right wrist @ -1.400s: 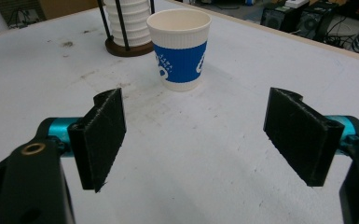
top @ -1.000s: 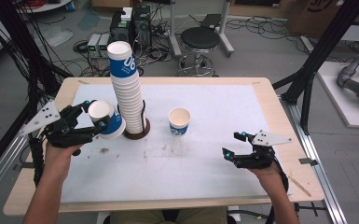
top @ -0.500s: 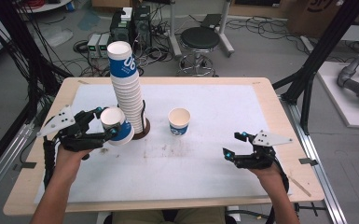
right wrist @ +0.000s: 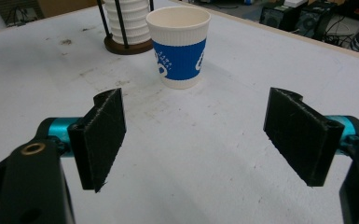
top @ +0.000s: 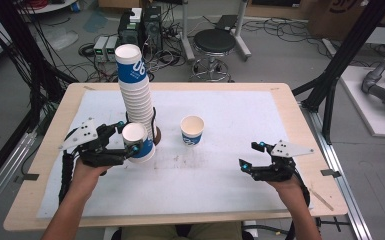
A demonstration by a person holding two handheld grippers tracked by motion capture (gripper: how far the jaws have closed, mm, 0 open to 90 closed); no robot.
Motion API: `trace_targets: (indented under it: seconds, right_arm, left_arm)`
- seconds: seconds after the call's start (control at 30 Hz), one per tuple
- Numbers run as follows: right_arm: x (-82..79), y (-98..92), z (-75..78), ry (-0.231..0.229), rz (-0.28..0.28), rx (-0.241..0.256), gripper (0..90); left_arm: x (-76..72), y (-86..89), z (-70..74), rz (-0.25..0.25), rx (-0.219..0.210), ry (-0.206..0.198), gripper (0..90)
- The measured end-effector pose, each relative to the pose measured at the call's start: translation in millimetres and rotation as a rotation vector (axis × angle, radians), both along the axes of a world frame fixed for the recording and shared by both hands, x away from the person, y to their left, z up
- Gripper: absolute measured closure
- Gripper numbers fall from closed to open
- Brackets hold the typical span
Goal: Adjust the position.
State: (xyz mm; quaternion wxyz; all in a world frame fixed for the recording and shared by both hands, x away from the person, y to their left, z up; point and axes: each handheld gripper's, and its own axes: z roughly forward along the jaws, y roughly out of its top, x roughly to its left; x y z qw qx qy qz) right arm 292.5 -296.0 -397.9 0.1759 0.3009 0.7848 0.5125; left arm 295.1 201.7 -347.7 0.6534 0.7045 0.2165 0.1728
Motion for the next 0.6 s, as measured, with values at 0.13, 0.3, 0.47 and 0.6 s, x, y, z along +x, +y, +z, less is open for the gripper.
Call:
trace_targets:
  seconds: [0.13, 0.3, 0.47, 0.6]
  right_arm:
    - [-0.7, 0.8, 0.4, -0.005, 0.007, 0.004, 21.3]
    - [-1.3, 2.9, 0.1, -0.004, 0.007, 0.009, 21.3]
    - [-2.0, 6.4, 0.5, -0.009, 0.030, 0.014, 21.3]
    - [-4.4, 11.9, 1.5, -0.010, 0.056, 0.022, 21.3]
  left_arm:
    - [0.5, -4.3, -2.5, -0.016, -0.003, 0.004, 29.9]
    - [2.5, -16.2, -10.0, -0.055, -0.002, 0.020, 29.9]
    - [3.6, -29.4, -14.3, -0.094, 0.000, 0.029, 29.8]
    - [3.1, -39.4, -15.0, -0.127, -0.018, 0.030, 29.8]
